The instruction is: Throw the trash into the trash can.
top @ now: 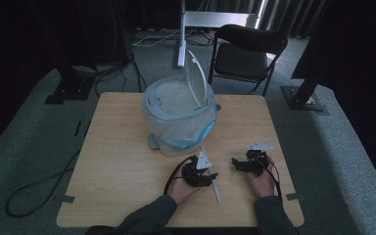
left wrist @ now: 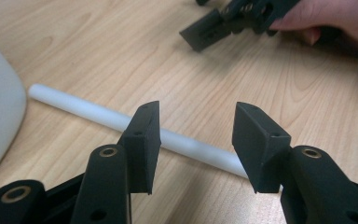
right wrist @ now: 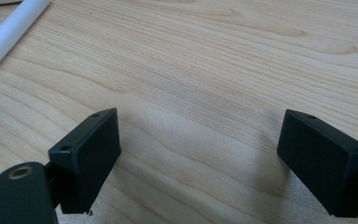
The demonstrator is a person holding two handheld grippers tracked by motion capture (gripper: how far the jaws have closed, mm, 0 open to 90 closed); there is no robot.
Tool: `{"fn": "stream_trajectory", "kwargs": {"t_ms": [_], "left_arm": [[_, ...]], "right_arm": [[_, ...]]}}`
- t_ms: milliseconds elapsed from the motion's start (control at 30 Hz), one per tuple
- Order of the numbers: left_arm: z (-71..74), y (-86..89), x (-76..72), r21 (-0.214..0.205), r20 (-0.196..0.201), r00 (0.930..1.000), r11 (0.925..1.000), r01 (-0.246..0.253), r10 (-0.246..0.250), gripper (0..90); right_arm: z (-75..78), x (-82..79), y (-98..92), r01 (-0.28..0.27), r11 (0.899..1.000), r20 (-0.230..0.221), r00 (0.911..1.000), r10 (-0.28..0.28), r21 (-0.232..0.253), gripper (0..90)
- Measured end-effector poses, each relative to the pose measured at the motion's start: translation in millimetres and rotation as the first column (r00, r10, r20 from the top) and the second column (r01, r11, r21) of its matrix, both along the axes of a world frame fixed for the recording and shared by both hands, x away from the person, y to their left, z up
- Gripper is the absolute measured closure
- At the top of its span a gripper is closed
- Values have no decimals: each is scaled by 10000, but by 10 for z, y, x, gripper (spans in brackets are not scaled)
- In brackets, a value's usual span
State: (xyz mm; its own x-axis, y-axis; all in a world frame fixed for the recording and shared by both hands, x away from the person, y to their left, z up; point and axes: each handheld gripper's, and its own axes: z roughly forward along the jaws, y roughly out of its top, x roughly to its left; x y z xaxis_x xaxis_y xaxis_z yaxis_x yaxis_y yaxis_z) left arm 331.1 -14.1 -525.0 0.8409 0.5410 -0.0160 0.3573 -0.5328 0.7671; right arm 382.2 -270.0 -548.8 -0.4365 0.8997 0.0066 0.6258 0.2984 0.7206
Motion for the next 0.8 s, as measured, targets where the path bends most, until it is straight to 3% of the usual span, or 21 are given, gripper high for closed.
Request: {"fn": "stream_trajectory", "kwargs": {"t_ms": [200,567,800], "left_arm": [[-72,-43,-10,514,-39,10000,9987,-21,23,459],[-92,-6,-1,854,33,9995,9958,-324,322,453],[-48,-49,-26,617,151,9995,9977,-272,264,421]], "right_arm": [[0,0,0,0,10000,1,10000,0,-1,121],[0,0,0,-6,10000,4,10000,6,-1,121],[0,0,0,-4,10000,3,10000,4,-2,121]]}}
